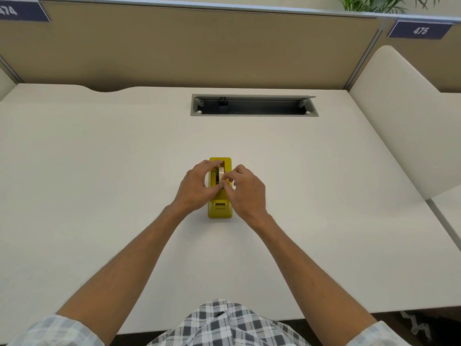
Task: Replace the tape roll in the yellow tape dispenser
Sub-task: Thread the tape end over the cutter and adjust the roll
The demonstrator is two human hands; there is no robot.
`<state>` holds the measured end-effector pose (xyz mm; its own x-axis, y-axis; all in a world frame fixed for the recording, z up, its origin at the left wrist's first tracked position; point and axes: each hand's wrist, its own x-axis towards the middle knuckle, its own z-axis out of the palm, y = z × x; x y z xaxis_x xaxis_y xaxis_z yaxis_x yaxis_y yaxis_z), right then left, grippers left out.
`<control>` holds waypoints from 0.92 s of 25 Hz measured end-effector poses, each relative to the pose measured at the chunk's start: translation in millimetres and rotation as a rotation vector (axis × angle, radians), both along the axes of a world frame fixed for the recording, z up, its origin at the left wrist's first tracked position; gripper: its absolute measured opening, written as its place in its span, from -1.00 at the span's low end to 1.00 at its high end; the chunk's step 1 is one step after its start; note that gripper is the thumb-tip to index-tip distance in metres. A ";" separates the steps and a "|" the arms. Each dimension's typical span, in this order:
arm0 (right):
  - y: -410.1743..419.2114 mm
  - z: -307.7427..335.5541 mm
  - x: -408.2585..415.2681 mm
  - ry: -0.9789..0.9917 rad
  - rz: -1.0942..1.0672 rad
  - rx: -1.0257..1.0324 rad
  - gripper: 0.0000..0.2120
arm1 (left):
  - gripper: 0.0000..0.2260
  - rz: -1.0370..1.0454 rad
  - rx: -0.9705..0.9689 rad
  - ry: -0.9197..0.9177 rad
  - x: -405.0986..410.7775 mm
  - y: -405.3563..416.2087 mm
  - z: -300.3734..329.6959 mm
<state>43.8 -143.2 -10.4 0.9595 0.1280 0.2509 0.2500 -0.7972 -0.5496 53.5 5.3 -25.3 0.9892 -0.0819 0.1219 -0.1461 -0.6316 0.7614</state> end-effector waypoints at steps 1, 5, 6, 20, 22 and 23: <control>-0.1 0.3 -0.5 -0.001 0.001 -0.009 -0.88 | -0.52 -0.005 -0.010 0.004 -0.3 0.6 0.6; -1.0 -0.1 -3.8 -0.019 0.013 -0.054 -0.87 | -0.51 -0.029 0.007 -0.001 0.5 4.6 -2.8; -1.1 -0.4 -5.0 -0.023 0.015 -0.064 -0.87 | -0.51 -0.027 0.014 -0.006 1.0 5.3 -3.9; -4.3 -1.8 -19.1 0.005 0.038 -0.089 -0.86 | -0.47 -0.027 -0.030 0.026 -2.0 4.1 -8.1; -3.4 0.5 -20.5 0.002 0.041 -0.095 -0.86 | -0.46 -0.007 -0.005 0.019 -1.3 3.4 -9.1; -3.1 1.7 -21.0 0.000 0.044 -0.100 -0.86 | -0.46 0.005 0.003 0.018 -0.8 3.0 -9.5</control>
<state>22.7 -146.3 -8.7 0.9524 0.1944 0.2347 0.2860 -0.8365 -0.4674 52.7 8.4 -34.8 0.9915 -0.0773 0.1042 -0.1295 -0.6349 0.7616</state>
